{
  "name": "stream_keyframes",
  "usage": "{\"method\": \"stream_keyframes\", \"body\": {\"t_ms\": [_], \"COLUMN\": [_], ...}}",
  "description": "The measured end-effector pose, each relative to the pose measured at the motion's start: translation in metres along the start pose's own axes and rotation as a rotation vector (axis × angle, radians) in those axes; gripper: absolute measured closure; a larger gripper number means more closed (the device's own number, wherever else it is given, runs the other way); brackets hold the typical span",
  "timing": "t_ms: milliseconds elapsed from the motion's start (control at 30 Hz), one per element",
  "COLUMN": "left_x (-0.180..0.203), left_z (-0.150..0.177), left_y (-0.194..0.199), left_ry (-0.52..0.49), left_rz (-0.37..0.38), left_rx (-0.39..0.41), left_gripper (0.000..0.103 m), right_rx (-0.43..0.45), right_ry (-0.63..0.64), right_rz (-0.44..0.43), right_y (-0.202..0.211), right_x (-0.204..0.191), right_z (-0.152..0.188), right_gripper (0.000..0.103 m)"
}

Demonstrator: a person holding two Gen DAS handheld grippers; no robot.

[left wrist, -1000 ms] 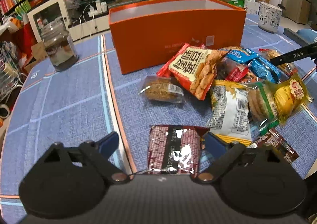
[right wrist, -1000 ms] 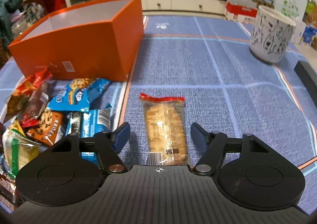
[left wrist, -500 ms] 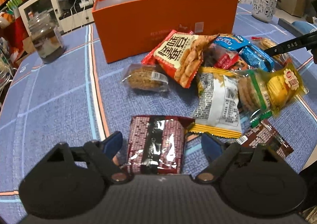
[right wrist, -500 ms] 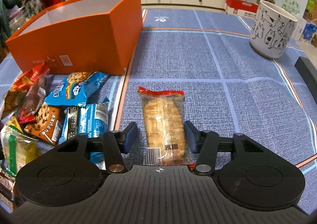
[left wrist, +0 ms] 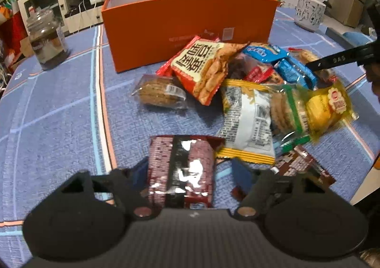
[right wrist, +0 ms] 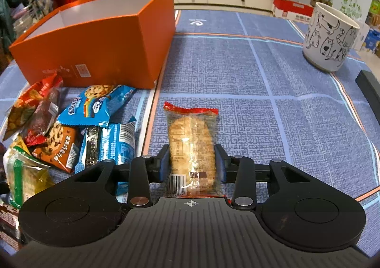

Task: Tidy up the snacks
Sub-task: 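Close the left gripper on the brown wafer pack while the right gripper closes on the clear bread pack, then carry both packs over the orange box and open both grippers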

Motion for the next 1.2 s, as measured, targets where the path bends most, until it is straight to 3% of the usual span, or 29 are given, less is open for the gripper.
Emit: {"method": "stream_keyframes", "body": {"t_ms": [67,500,800,933,1033,1200], "left_x": [-0.002,-0.002,0.009,0.015,0.015,-0.002], "left_z": [-0.001,-0.017,-0.032,-0.040,-0.060,-0.137], "left_y": [0.002,0.020,0.035,0.044,0.053,0.068], "left_ry": [0.010,0.015,-0.006,0.008,0.040,0.063], "left_rz": [-0.009,-0.048,-0.062,-0.042,-0.017,-0.018], "left_rx": [0.003,0.091,0.155,0.191,0.232,0.342], "left_gripper": [0.051,0.055,0.055,0.055,0.055,0.055], "right_rx": [-0.002,0.015,0.155,0.176,0.197,0.269], "right_ry": [0.001,-0.006,0.019,0.023,0.003,-0.012], "right_rz": [-0.006,-0.024,0.000,-0.024,-0.064,-0.104], "right_y": [0.000,0.005,0.041,0.055,0.071,0.086], "right_x": [-0.001,0.000,-0.001,-0.004,-0.005,-0.020], "right_z": [0.000,-0.003,-0.020,-0.024,-0.035,-0.089], "right_gripper": [0.079,0.080,0.080,0.080,0.080,0.080]}}
Point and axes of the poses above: each gripper's, at about its wrist camera, not at the fingertips, and y roughly against the way its jaws point, x to its right, z to its underside, the point moved 9 cm from there along -y, roughly the way its jaws point, and after that the axes turned 14 degrees about z, right-handed, at the moved point
